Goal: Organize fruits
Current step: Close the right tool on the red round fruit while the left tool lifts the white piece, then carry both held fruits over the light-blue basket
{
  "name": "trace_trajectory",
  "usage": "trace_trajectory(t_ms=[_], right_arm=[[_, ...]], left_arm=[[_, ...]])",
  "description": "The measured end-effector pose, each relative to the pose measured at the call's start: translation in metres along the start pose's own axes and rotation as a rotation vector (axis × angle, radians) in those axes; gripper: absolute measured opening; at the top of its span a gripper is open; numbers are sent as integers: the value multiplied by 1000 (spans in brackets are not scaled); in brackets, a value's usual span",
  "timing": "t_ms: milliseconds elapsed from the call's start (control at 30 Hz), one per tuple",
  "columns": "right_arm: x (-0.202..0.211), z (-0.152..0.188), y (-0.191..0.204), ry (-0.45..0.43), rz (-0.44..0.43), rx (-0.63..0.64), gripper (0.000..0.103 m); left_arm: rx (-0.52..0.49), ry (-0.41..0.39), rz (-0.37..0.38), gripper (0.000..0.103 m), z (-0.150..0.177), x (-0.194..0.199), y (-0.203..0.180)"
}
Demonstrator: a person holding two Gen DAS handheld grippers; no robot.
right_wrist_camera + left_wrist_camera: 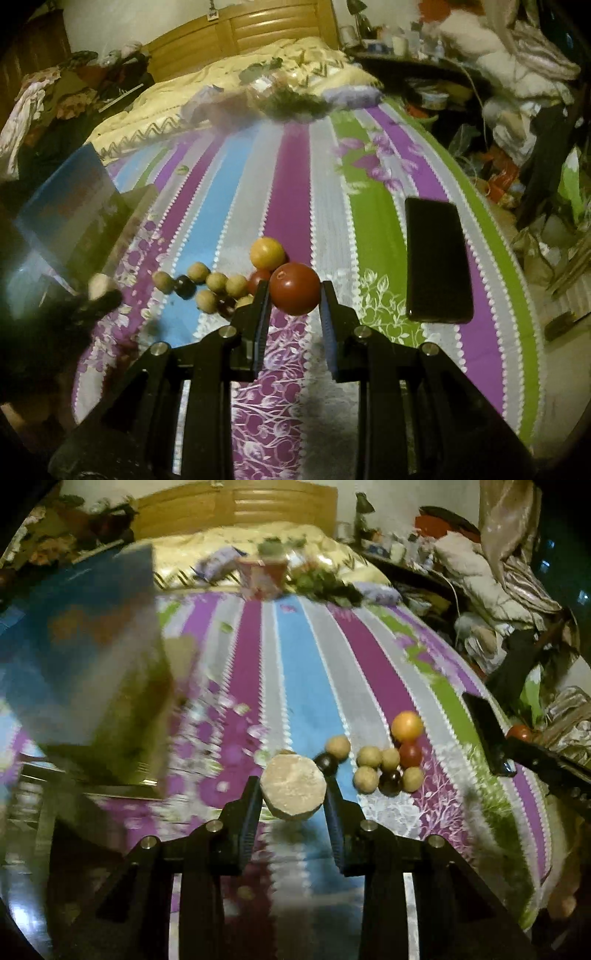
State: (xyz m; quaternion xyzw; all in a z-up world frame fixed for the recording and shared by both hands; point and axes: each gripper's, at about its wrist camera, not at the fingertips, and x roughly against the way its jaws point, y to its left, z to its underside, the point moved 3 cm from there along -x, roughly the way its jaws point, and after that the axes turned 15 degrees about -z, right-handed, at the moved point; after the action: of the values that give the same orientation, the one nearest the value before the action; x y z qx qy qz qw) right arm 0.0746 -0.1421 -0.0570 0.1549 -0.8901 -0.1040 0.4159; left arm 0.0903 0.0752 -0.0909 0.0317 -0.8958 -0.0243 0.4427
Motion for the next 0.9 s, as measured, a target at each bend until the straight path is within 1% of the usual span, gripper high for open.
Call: trace_trajectory(t_ms=[167, 467, 500, 667, 900], right_arm=[[13, -7, 29, -26, -8, 43, 26], [30, -20, 95, -61, -76, 132, 26], [31, -21, 103, -64, -85, 144, 26], [33, -22, 132, -68, -115, 181, 26], [30, -26, 173, -61, -152, 242, 26]], left_arm=[[45, -46, -21, 34, -17, 47, 32], [111, -100, -38, 34, -25, 99, 80], [116, -110, -48, 34, -24, 105, 87], [158, -130, -79, 34, -20, 123, 120], [215, -141, -116, 34, -12, 137, 162]])
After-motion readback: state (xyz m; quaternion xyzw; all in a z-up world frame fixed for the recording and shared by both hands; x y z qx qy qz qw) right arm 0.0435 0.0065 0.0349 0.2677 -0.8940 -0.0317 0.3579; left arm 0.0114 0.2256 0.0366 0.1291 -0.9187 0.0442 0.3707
